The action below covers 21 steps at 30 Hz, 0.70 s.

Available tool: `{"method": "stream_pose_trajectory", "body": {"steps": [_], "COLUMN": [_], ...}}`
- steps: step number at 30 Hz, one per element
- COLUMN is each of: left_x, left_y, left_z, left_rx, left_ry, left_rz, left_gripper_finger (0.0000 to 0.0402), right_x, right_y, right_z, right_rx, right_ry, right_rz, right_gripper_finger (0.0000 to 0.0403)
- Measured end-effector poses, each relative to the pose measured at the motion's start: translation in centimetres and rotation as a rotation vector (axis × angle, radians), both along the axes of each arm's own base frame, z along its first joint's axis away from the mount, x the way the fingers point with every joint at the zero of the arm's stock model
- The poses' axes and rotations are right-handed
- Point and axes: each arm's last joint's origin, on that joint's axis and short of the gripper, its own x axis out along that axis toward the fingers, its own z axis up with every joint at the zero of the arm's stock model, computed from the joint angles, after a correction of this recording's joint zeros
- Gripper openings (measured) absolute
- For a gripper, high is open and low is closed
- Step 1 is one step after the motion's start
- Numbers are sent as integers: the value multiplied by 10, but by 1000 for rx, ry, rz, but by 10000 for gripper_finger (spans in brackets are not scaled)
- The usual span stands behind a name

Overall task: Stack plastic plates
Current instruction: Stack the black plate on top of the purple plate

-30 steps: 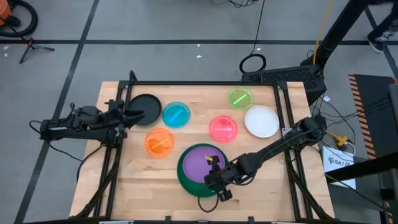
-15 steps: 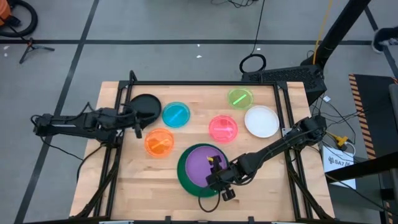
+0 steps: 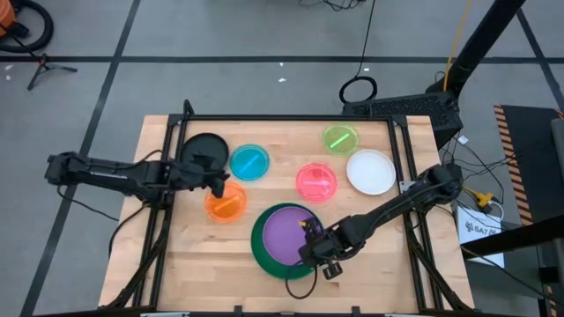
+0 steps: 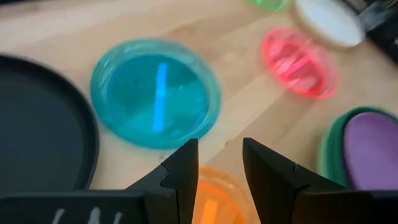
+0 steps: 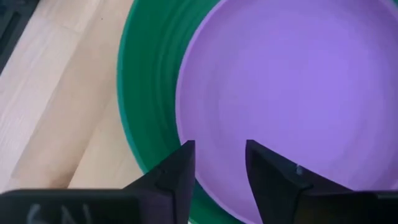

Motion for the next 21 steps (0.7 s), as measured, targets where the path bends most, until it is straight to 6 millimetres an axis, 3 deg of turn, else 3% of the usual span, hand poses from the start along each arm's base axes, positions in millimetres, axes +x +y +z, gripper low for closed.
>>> {"method": "stream_pose_trajectory", "body": {"steps": [8,21], "left_x": [9,10], "left_y": [2,17], "left_z": [-13,-16], "left_rx": [-31,-74], "left_ry": [84,91], "left_rz": [29,98], "left_gripper_finger": [131,131], "right_x": [-15,-67], "right_y": [-15,-76], "right_z": [13,22], "right_rx": [-31,29], "right_ry": [-139,-583], "right_rz": [15,14], "right_gripper_finger": [130,130]}}
